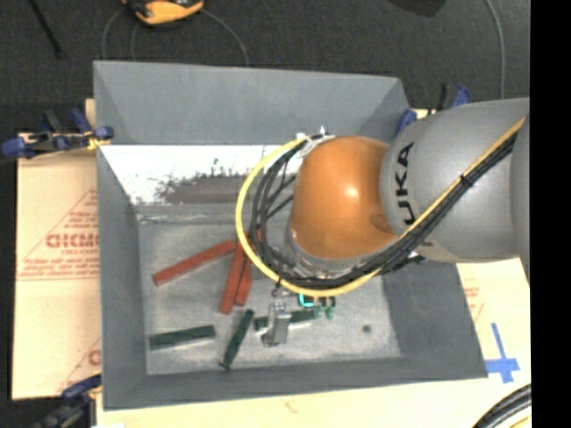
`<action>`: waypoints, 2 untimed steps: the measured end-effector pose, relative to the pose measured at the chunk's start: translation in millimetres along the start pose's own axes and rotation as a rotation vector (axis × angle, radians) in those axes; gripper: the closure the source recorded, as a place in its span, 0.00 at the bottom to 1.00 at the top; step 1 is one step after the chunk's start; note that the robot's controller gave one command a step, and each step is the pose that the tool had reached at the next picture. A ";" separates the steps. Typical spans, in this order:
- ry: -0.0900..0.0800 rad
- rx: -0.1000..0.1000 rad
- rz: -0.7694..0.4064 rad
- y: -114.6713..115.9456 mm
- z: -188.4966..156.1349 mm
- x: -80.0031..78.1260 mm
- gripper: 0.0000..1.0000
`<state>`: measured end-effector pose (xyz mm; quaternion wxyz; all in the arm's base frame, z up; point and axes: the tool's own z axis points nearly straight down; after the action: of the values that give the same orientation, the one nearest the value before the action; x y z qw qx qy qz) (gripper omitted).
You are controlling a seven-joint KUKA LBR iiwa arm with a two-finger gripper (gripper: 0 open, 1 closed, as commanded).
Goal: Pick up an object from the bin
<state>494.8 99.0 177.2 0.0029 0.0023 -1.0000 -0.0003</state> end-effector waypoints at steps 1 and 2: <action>-0.004 -0.001 0.001 -0.2 -2.9 -0.8 0.00; -0.014 0.000 -0.111 -14.6 20.8 -22.5 0.00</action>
Offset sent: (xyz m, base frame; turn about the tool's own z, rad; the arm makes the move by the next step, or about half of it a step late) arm 0.0416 -0.0341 -0.0557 -0.2219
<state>517.2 84.5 156.3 -0.0041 0.0578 -0.9983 -0.0006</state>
